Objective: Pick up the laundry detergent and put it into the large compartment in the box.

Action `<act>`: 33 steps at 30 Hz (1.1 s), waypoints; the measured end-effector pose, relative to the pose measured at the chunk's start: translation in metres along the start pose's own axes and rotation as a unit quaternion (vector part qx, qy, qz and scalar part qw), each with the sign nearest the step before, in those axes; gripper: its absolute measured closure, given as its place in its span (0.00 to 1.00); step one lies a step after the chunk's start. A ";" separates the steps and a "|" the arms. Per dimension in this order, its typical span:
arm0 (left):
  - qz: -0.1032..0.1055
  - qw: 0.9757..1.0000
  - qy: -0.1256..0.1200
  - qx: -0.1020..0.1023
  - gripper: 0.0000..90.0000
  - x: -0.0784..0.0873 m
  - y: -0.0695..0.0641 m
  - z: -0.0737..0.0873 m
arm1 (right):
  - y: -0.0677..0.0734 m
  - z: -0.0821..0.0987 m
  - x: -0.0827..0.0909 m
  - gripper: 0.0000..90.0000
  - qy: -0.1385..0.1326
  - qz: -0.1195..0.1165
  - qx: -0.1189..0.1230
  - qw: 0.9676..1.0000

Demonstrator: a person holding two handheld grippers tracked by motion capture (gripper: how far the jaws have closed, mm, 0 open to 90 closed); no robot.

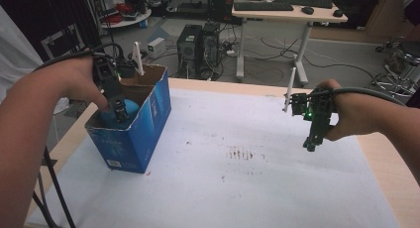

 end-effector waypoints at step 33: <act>-0.030 0.998 -0.028 -0.055 0.10 0.063 -0.031 -0.008 | 0.002 -0.004 0.000 0.12 -0.003 -0.001 0.010 1.000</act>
Point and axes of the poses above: each handheld gripper's, and its own axes: x roughly backward along the jaws, z roughly out of its underside, y roughly to its left, the point moved 7 cm from there along -x, roughly forward along the jaws, and after that the axes turned 9 degrees about x, right-handed, at the moved point
